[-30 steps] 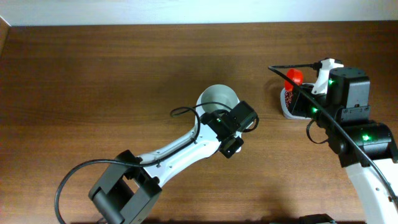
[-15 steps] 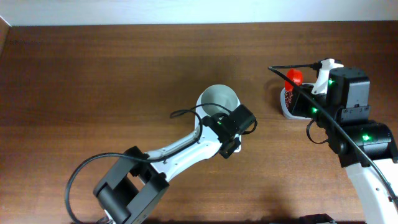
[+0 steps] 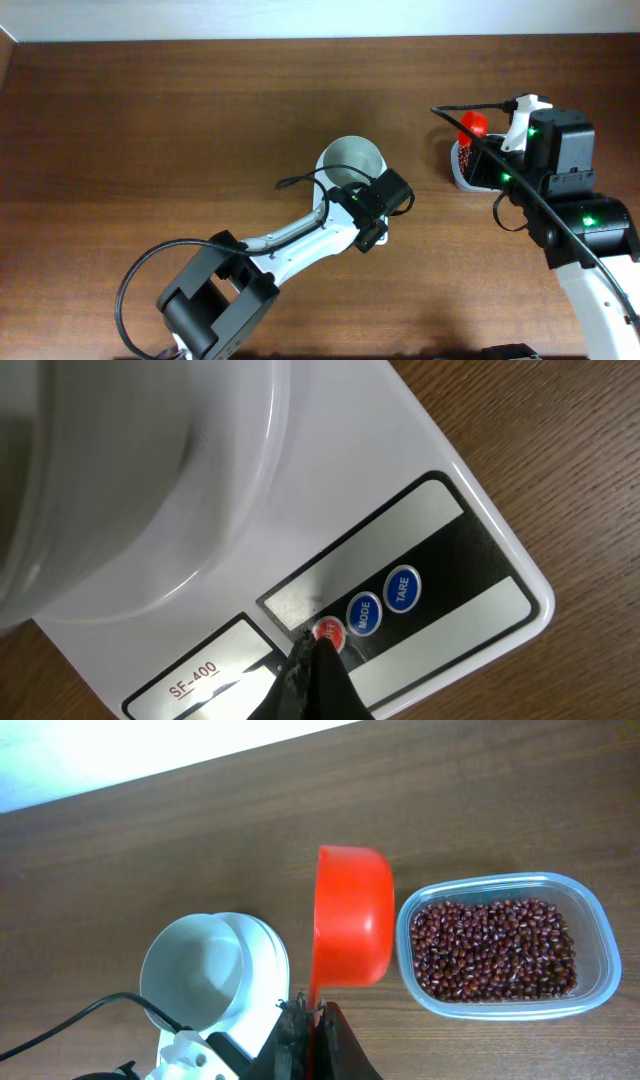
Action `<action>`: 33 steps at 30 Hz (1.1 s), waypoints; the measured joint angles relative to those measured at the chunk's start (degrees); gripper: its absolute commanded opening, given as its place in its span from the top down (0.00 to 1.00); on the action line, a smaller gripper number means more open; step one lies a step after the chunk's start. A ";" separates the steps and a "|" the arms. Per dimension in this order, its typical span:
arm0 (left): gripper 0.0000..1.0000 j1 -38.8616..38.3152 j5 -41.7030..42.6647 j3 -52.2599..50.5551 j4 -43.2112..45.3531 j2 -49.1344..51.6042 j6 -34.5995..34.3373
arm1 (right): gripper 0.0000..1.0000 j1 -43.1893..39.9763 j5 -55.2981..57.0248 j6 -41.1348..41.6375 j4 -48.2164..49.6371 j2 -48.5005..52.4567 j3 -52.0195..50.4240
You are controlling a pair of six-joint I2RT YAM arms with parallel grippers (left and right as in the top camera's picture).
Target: Scoop item into bowl and weigh 50g on scale
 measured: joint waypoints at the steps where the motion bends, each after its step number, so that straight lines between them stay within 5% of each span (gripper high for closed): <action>1: 1.00 0.00 0.00 0.00 0.02 0.15 0.00 | 0.96 0.00 0.15 0.07 -0.07 0.00 0.00; 33: 1.00 0.00 -0.48 -0.07 1.31 1.86 1.51 | 0.96 0.00 1.07 0.04 -1.16 0.00 0.00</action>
